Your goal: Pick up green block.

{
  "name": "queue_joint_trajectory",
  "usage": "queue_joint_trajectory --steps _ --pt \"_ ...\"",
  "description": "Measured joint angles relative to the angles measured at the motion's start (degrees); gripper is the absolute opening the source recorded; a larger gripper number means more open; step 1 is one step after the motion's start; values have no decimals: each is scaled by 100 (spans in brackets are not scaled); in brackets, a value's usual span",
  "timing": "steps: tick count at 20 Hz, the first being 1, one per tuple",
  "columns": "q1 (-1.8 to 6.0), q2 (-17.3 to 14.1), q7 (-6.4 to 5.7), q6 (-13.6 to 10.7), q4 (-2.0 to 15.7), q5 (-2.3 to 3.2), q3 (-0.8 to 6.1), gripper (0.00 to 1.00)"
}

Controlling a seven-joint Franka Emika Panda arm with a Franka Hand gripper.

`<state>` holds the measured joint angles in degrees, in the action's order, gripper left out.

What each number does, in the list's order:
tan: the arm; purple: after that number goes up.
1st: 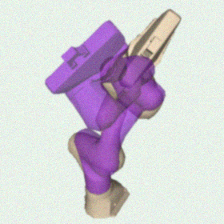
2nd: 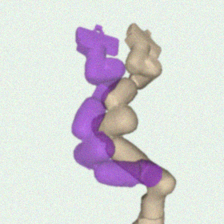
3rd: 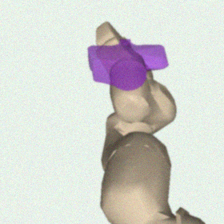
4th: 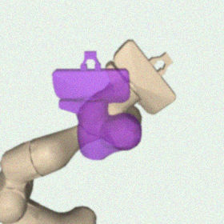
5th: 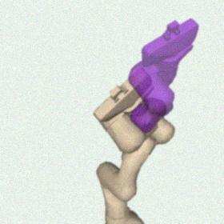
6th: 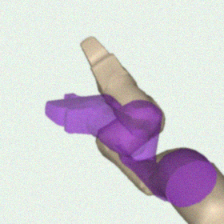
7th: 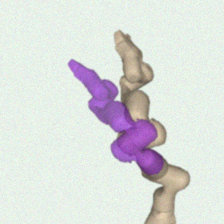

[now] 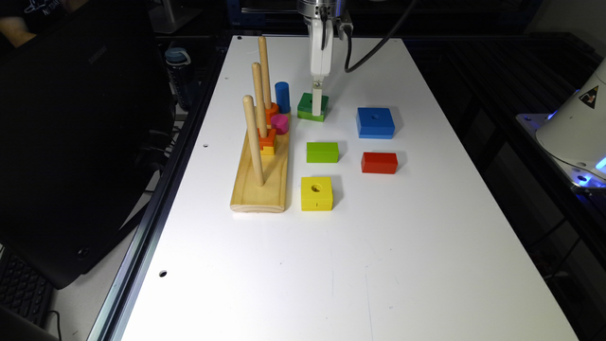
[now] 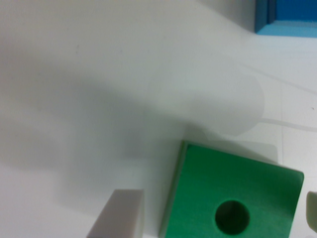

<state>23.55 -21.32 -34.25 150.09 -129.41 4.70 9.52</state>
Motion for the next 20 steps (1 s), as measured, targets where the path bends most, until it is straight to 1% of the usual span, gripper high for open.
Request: queue_joint_trajectory --steps 6,10,12,17,20 --pt "-2 -45 -13 17 10 11 0 100" --pt "-2 -235 -37 189 25 47 -8 100" --pt "-3 -307 -43 234 62 62 -15 100" --pt "-11 -346 -51 229 150 69 -19 100" --pt "-23 -347 -59 229 162 69 -21 100"
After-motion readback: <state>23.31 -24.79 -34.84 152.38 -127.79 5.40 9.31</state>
